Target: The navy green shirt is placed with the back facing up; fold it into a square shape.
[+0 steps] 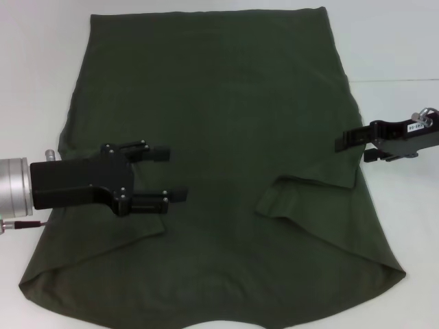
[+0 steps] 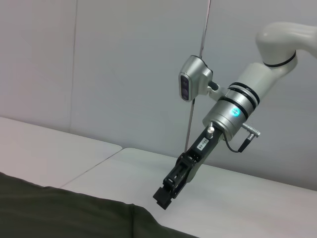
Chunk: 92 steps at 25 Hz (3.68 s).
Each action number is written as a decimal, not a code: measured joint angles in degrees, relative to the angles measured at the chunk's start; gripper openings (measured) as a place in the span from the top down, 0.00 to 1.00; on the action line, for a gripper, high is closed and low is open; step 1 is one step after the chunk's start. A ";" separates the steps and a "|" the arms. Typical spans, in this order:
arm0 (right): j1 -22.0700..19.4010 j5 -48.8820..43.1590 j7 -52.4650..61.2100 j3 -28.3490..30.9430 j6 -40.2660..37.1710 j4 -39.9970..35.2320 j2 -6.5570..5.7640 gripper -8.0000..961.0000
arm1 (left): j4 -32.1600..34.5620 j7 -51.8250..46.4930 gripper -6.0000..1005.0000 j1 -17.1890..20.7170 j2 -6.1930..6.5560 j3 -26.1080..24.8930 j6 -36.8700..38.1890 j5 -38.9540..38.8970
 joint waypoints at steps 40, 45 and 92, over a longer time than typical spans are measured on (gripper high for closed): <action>-0.54 -1.74 -2.15 -0.44 6.30 0.12 3.53 0.12 | -0.56 0.05 0.14 -0.79 -0.11 0.00 -0.67 0.39; -0.55 -1.76 -2.17 -0.71 7.12 0.05 3.54 0.12 | -0.56 0.05 0.14 -0.98 -0.11 0.00 -0.69 0.36; -3.15 22.28 -17.27 1.18 4.91 -4.52 3.72 0.12 | -0.38 -11.37 0.14 -0.44 0.73 -4.45 -0.15 -2.99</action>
